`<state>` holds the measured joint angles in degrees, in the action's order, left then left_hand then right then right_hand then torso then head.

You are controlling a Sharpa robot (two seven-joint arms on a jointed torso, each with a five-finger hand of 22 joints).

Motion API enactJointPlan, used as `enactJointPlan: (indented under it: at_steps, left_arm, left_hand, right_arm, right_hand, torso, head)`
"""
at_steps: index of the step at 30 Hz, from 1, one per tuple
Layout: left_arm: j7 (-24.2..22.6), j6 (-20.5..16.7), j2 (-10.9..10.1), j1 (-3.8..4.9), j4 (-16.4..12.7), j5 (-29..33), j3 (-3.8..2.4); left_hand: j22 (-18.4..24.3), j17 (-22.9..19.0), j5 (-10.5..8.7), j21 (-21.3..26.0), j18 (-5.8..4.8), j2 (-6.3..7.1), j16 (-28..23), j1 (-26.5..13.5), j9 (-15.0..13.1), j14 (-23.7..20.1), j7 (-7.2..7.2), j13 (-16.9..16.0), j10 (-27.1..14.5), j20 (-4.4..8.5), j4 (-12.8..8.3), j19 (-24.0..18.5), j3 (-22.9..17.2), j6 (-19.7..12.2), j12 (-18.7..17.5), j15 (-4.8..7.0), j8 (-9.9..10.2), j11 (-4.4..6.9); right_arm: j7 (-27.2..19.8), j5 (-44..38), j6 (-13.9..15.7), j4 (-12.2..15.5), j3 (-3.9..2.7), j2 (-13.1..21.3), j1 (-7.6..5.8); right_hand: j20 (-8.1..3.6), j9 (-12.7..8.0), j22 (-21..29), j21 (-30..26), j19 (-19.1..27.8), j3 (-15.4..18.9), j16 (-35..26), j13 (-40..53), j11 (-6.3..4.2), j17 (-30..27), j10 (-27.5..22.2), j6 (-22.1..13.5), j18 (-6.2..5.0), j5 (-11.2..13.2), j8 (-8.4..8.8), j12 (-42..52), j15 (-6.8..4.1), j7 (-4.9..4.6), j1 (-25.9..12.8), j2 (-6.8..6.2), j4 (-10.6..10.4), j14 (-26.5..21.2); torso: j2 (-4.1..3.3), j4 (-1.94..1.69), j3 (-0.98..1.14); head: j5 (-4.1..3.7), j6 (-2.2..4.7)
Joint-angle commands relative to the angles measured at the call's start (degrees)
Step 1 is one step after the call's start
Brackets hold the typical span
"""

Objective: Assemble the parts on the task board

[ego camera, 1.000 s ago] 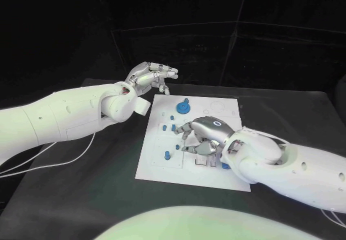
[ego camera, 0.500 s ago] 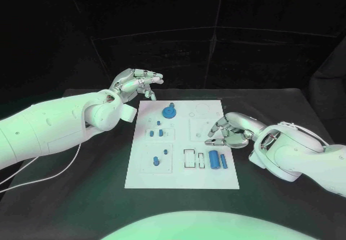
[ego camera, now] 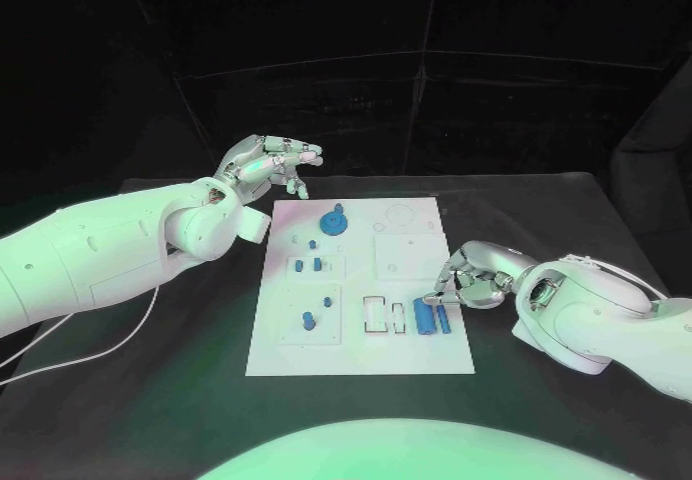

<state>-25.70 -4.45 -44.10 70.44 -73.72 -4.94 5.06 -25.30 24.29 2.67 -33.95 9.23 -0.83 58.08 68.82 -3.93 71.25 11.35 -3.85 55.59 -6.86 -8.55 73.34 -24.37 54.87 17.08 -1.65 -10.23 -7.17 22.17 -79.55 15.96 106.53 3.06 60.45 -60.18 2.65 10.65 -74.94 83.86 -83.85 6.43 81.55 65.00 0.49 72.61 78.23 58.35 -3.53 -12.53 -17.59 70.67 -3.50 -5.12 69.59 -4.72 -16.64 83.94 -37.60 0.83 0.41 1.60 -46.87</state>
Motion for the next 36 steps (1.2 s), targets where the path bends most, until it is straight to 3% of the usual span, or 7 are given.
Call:
enactJointPlan:
  at_steps: [1, 10, 18, 24, 36]
  left_arm:
    - [-0.72, 0.34, -0.02, 0.07, 0.01, 0.23, -0.03]
    - [-0.71, 0.41, -0.08, 0.05, 0.06, 0.23, 0.0]
    - [-0.47, 0.76, -0.1, 0.04, 0.11, 0.23, 0.03]
    - [-0.24, 1.44, -0.09, 0.03, 0.12, 0.24, 0.05]
    - [-0.23, 2.19, -0.31, 0.03, 0.1, 0.24, 0.06]
  left_hand:
    - [0.05, -0.08, 0.12, 0.28, 1.16, 0.0, -0.1, 0.05, -0.09, -0.51, -0.02, -0.09, -0.43, -0.12, 0.01, -0.18, 0.2, -0.32, 0.32, 0.0, -0.27, 0.0]
    - [0.05, -0.08, 0.12, 0.28, 1.16, 0.0, -0.1, 0.05, -0.09, -0.51, -0.02, -0.09, -0.43, -0.12, 0.01, -0.18, 0.2, -0.32, 0.32, 0.0, -0.27, 0.0]
    - [0.05, -0.08, 0.12, 0.28, 1.16, 0.0, -0.1, 0.05, -0.09, -0.51, -0.02, -0.09, -0.43, -0.12, 0.01, -0.18, 0.2, -0.32, 0.32, 0.0, -0.27, 0.0]
    - [0.11, -0.15, 0.12, 0.34, 1.15, -0.05, -0.05, -0.01, -0.1, -0.52, -0.01, -0.09, -0.47, -0.13, 0.07, -0.15, 0.34, -0.35, 0.44, -0.02, -0.36, -0.02]
    - [0.13, -0.17, 0.12, 0.37, 1.14, -0.05, -0.05, -0.07, -0.1, -0.53, 0.0, -0.09, -0.5, -0.14, 0.11, -0.15, 0.41, -0.37, 0.47, -0.03, -0.38, -0.03]
  right_arm:
    - [3.21, -3.75, -2.9, 0.21, -0.01, -0.35, 0.31]
    - [4.15, -5.73, -5.65, -0.05, 0.02, -1.5, 1.12]
    - [4.99, -8.28, -6.28, -0.31, 0.03, -2.6, 1.44]
    - [5.55, -8.99, -6.11, -1.28, 0.04, -3.96, 1.76]
    - [7.05, -9.16, -8.83, -2.92, 0.06, -5.91, 2.62]
  right_hand:
    - [-0.13, 0.12, -4.21, 0.26, -1.59, 0.43, 0.34, 0.58, -0.02, 0.31, 0.7, -0.53, 1.14, 0.44, -0.39, 0.63, -0.11, 0.05, -0.22, 0.63, 0.01, 3.31]
    - [-0.11, 0.66, -4.66, 0.51, -1.73, 1.27, 0.69, 1.9, -0.13, 0.93, 1.13, -0.26, 1.22, 0.53, -1.05, 1.49, -0.16, 0.21, -0.52, 1.11, -0.01, 3.37]
    - [-0.11, 0.91, -5.16, 0.79, -1.93, 1.65, 0.97, 2.44, -0.19, 1.46, 1.32, -0.18, 1.33, 0.46, -1.31, 1.82, -0.2, 0.28, -0.68, 1.27, -0.01, 3.44]
    - [-0.13, 1.45, -5.24, 0.85, -1.92, 2.26, 1.08, 3.16, -0.24, 1.59, 1.46, -0.4, 1.34, -1.47, -1.71, 2.12, -0.24, 0.33, -0.13, 1.69, 0.12, 3.4]
    - [-0.12, 1.54, -5.12, 0.78, -1.85, 2.41, 1.01, 3.09, -0.21, 1.44, 1.35, -0.63, 1.31, -1.72, -1.71, 1.97, -0.22, 0.29, 0.1, 1.74, 0.17, 3.36]
  torso:
    - [-0.04, -0.12, -0.06]
    - [-0.06, 0.0, -0.01]
    - [-0.05, 0.0, -0.03]
    - [-0.06, -0.05, -0.06]
    - [-0.03, -0.04, -0.06]
  head:
    - [0.01, -0.14]
    - [0.4, -0.27]
    - [0.54, -0.34]
    - [0.62, -0.15]
    - [0.85, -0.49]
